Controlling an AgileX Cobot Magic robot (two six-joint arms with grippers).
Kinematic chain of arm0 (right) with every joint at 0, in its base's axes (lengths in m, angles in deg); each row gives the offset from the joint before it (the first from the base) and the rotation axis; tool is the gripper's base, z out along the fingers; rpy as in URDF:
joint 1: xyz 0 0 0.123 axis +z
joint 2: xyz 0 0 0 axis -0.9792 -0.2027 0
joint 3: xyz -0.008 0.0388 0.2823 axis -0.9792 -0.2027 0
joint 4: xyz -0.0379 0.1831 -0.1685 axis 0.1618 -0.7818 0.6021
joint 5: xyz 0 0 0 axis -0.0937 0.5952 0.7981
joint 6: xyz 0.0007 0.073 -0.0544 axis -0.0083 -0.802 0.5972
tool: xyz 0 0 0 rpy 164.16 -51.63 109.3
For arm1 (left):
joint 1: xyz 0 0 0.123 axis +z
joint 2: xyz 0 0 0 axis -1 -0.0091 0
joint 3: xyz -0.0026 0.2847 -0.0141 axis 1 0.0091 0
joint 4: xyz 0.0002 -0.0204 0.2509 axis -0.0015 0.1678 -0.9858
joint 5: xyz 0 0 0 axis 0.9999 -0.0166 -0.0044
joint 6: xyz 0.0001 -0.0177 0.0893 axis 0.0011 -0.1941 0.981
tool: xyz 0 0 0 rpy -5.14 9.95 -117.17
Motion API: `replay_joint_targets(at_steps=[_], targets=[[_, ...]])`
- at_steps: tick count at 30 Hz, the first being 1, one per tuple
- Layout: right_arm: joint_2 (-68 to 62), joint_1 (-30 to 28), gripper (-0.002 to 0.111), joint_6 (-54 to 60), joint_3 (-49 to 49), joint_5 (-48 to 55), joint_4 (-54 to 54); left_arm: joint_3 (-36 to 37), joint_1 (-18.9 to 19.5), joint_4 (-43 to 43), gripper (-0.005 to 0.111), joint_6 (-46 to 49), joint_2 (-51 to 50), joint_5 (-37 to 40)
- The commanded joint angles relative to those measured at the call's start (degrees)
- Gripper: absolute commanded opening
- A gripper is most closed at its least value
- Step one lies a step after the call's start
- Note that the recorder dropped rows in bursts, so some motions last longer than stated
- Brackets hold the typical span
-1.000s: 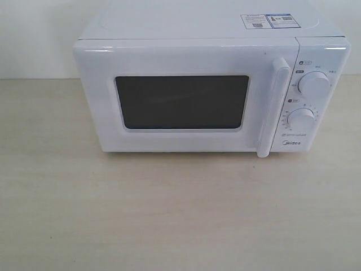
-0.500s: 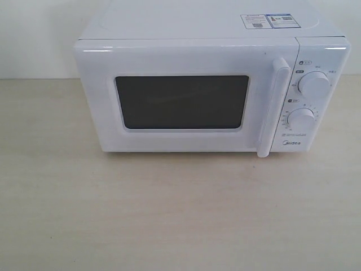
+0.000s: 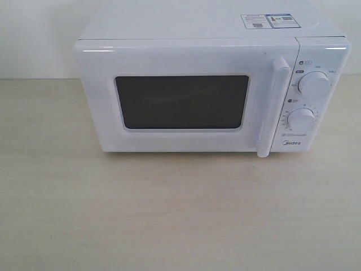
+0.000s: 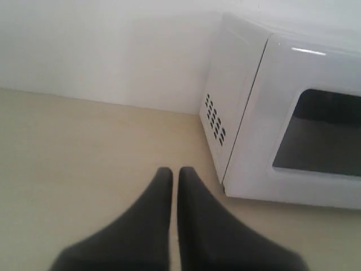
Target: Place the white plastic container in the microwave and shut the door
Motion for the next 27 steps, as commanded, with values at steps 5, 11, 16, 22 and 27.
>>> replay_joint_targets(at_steps=[5,11,16,22,27], targets=[[0.26,-0.45,0.0,0.11,0.02,-0.6,0.4,0.23,1.35,-5.1,0.004,-0.55,0.17,0.39],[0.26,-0.45,0.0,0.11,0.02,-0.6,0.4,0.23,1.35,-4.9,0.004,-0.55,0.17,3.12],[0.26,-0.45,0.0,0.11,0.02,-0.6,0.4,0.23,1.35,-4.87,0.004,-0.13,0.17,5.02],[0.26,-0.45,0.0,0.11,0.02,-0.6,0.4,0.23,1.35,-4.87,0.004,0.13,0.17,5.39],[0.26,-0.45,0.0,0.11,0.02,-0.6,0.4,0.23,1.35,-4.87,0.004,0.13,0.17,5.39]])
